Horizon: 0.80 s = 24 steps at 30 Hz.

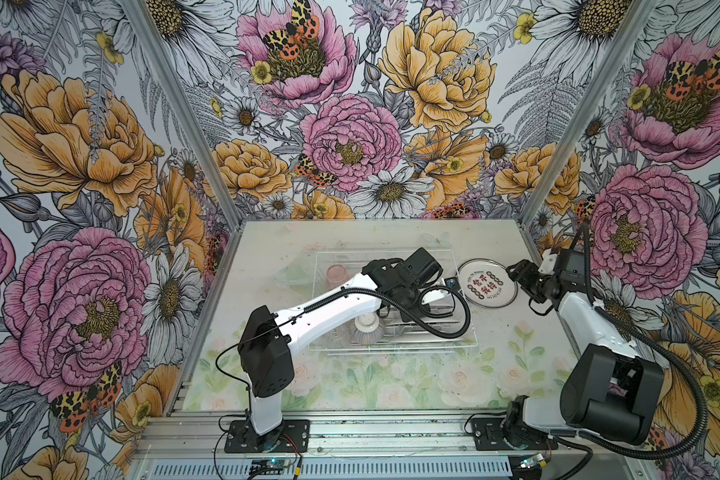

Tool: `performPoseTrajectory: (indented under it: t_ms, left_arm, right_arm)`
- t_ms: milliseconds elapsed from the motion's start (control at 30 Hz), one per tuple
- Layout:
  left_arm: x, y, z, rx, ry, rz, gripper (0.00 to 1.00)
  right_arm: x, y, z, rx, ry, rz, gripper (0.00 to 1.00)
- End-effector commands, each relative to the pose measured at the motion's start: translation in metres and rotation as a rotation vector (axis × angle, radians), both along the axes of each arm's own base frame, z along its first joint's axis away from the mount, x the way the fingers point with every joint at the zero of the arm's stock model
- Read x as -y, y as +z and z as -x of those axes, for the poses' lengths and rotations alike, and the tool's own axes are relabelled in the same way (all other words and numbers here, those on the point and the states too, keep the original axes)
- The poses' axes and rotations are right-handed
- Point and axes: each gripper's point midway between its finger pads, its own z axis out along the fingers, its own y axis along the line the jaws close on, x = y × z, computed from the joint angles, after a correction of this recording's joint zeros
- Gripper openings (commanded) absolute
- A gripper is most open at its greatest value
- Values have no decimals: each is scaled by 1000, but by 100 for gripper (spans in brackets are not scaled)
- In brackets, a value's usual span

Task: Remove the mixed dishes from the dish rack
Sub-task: 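Lower the left gripper onto the next plate in the rack and grasp it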

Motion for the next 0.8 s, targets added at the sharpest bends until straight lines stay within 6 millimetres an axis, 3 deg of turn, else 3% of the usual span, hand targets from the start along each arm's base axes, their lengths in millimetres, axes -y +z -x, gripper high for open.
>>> performPoseTrajectory:
  t_ms: [0,233,767]
  left_arm:
    - [1,-4,-13,70,5,-57,37]
    - [0,-16,-25,142,17,-134,31]
    - [-3,3,-55,391,119,-126,26]
  right_arm:
    - [-7,6,3,17,16,-11,72]
    - [-9,5,3,16,23,-17,72]
    - [-11,3,3,17,39,-16,72]
